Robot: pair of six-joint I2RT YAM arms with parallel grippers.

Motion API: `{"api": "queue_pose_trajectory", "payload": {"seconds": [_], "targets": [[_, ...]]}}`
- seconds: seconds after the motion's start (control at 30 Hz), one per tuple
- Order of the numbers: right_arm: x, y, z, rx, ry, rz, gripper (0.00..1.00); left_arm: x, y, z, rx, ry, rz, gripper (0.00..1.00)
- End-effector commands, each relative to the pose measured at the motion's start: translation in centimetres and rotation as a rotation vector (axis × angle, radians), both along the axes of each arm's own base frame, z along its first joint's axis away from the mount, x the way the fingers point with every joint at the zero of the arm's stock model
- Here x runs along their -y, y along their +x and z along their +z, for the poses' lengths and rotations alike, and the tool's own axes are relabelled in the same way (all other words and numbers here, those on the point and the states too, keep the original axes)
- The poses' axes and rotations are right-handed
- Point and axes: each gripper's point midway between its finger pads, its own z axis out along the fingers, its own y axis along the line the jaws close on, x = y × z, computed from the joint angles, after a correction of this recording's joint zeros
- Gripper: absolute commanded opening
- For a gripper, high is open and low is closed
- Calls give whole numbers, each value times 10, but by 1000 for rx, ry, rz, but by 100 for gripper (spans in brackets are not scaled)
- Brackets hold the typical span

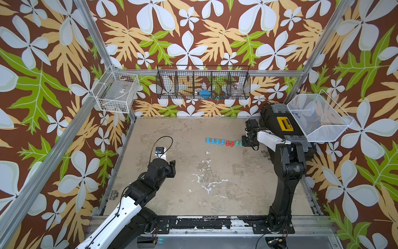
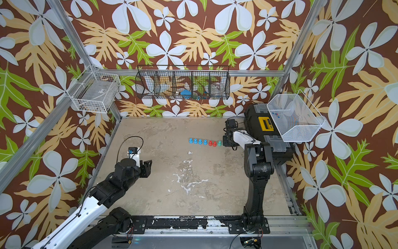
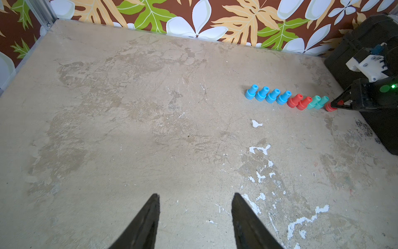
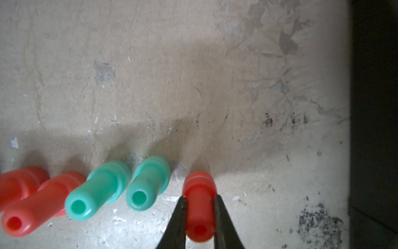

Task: Close the stamp cap
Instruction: Place the stamp at the center of the board.

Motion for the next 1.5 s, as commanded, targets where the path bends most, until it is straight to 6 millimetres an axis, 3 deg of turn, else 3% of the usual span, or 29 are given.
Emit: {"api": "queue_pose_trajectory", "payload": {"seconds": [0.0, 1.47], "targets": [[0, 1, 1, 0, -4, 1, 17, 1, 2, 2, 10, 2, -4, 56], [-2, 4, -8, -20, 12, 6, 18, 0, 2, 1, 7, 6, 0, 56]]}}
